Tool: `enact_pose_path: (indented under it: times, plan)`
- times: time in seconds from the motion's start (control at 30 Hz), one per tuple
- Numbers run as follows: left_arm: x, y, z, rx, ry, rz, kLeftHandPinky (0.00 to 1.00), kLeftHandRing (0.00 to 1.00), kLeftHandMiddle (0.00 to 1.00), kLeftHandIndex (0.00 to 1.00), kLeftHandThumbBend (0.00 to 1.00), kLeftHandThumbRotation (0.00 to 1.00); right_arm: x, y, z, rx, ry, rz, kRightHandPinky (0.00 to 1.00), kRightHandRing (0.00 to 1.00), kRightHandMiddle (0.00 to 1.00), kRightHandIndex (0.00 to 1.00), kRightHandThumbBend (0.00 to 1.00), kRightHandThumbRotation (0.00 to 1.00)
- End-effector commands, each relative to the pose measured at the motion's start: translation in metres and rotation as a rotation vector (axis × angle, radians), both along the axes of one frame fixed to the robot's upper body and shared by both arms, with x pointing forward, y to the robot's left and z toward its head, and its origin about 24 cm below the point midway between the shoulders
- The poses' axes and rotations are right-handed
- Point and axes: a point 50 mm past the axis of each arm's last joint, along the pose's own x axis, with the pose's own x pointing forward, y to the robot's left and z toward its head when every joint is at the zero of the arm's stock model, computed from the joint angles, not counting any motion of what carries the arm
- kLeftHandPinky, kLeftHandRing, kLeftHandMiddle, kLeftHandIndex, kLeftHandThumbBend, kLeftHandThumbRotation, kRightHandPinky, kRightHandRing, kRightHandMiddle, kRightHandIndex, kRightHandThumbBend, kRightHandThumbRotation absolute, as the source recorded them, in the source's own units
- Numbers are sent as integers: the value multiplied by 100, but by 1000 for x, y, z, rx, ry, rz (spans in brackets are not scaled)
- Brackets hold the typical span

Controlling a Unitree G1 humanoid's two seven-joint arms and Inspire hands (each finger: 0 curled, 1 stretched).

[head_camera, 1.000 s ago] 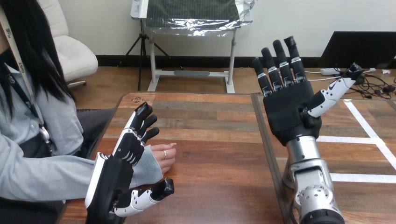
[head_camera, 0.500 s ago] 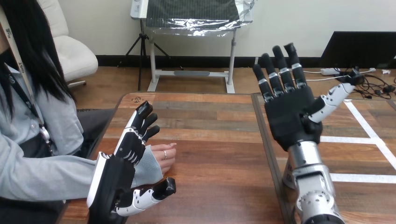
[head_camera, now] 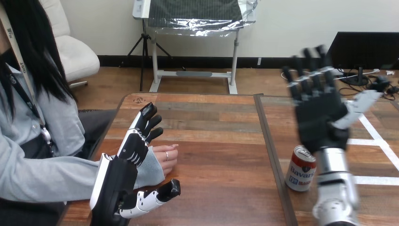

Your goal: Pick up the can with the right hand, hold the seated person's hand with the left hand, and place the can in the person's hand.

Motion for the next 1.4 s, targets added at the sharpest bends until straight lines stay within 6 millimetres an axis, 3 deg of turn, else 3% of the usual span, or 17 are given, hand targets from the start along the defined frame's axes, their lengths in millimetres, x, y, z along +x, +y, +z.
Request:
enact_pose_path:
  times: [0.0,0.43,0.8,1.37]
  plan:
    - [9,-3,14,3,-94,2,86,92,94,93,100,56,4,-26,22,-113,-79,-70,93,95,95,97,100,91]
    - [10,-4,13,2,-78,-6,85,91,95,93,100,56,0,-47,30,-189,-111,-83,91,93,94,97,100,87]
    - [13,-6,13,0,-70,-17,85,91,94,93,100,54,-1,-52,35,-203,-127,-96,93,94,95,97,100,82]
    - [15,-7,14,0,-73,-25,83,91,94,92,100,55,-8,-59,41,-413,-142,-259,95,97,96,97,100,81]
